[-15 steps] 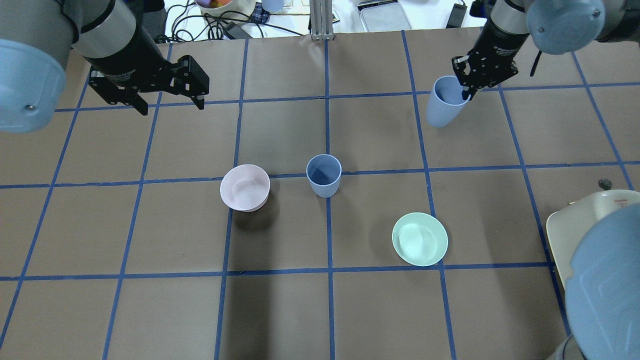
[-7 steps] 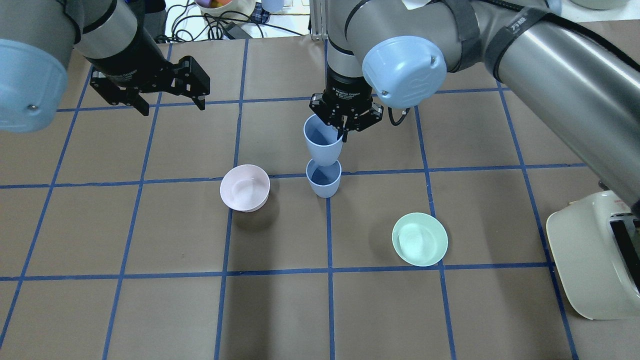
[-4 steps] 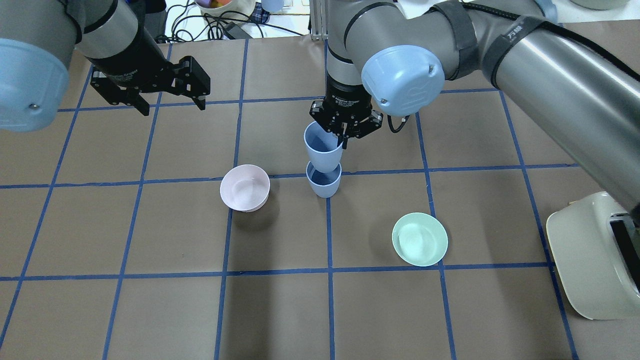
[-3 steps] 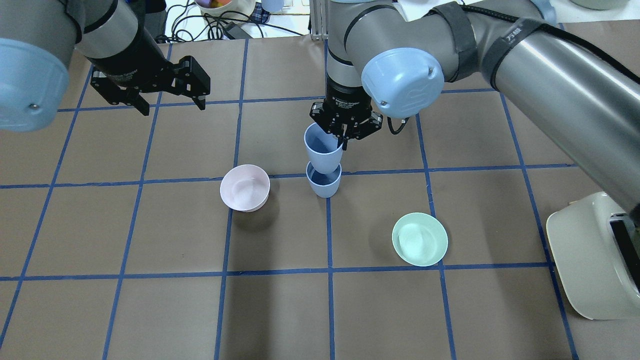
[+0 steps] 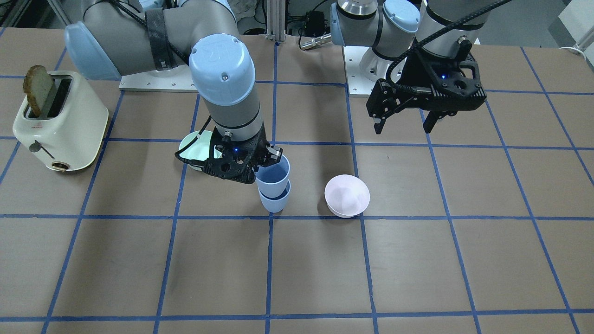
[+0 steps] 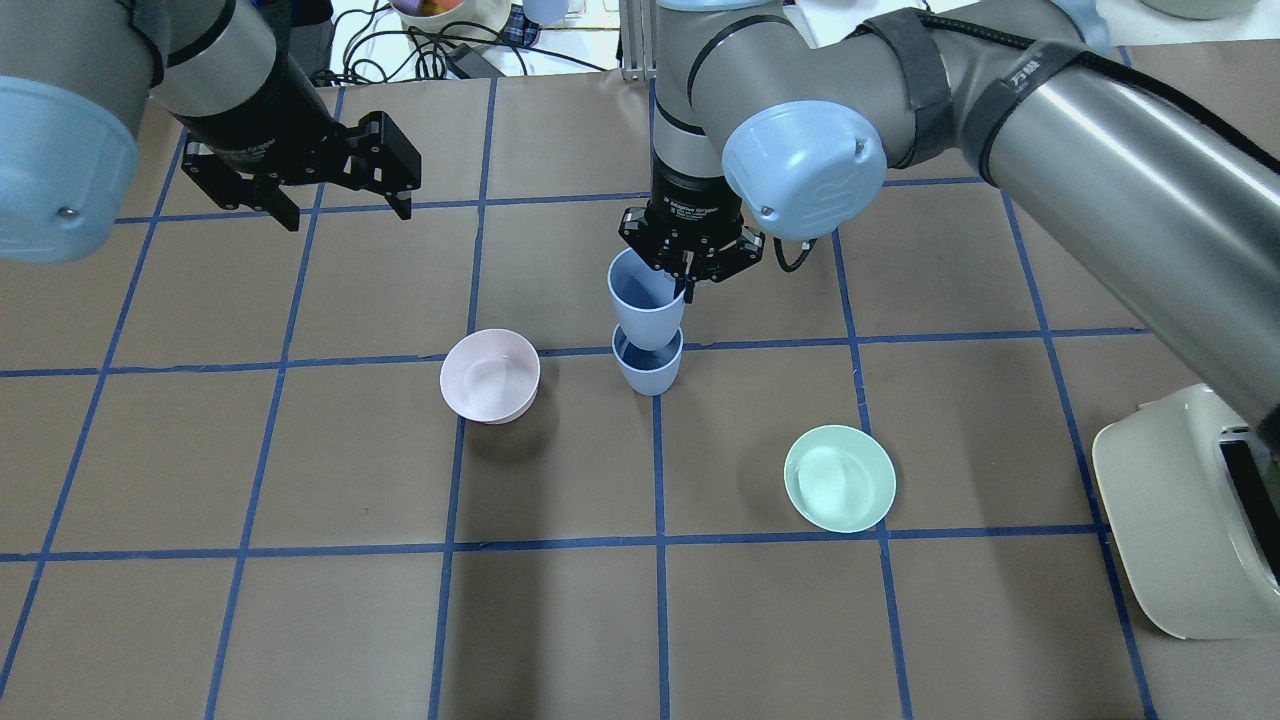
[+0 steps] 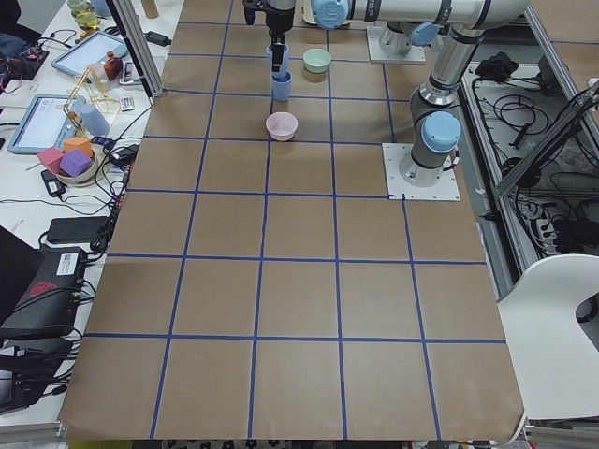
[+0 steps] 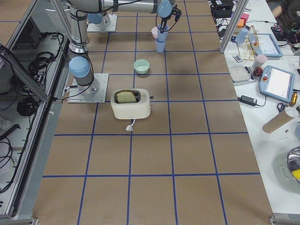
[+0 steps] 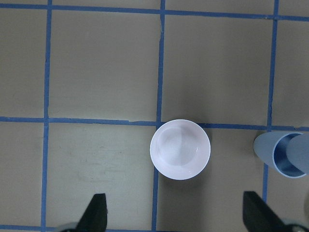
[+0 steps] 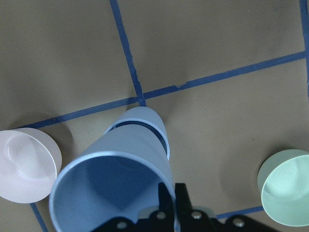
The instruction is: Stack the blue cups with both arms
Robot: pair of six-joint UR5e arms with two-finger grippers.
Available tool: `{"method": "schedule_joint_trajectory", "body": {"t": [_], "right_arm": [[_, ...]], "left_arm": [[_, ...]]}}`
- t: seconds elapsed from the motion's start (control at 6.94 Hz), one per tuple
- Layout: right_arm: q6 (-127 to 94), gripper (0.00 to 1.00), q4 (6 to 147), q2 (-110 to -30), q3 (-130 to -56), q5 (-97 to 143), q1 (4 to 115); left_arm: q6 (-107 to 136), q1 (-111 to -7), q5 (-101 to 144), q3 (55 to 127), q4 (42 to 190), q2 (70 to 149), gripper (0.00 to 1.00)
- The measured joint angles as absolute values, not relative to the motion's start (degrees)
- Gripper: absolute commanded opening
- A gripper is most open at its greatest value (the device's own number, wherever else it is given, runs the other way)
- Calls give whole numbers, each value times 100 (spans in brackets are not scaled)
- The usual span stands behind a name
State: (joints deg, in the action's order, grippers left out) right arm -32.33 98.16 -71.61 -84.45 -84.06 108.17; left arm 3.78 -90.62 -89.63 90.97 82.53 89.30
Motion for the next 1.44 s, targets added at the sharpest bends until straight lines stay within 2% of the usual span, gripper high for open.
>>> {"method": "schedule_joint_trajectory", "body": {"t": [0.14,0.29,0.43,0.58,1.01,1.15,1.44], "right_arm": [[-3234,0,9817,-7140,-8451,-8404,10834],[-3234,25,9816,-7127,-8464,-8403,10841],[-3230,64,9812,-7120,-8489,-8404,10843],[-3222,73,9811,-7117,-8513,-8408,10845],[-3173,76,9936,-7131,-8500,-8413,10816],[-2970,81,9972,-7144,-8449,-8447,10746],[-1973,96,9935,-7195,-8275,-8713,10250]], "left_arm": [[378,-9062,-8964,9097,8255,8917,100],[378,-9062,-8963,9097,8257,8906,100],[378,-9062,-8959,9097,8257,8905,100],[378,-9061,-8957,9097,8258,8904,100],[378,-9062,-8956,9097,8259,8897,100],[378,-9062,-8954,9098,8261,8897,100],[378,-9061,-8950,9102,8256,8902,100]]}}
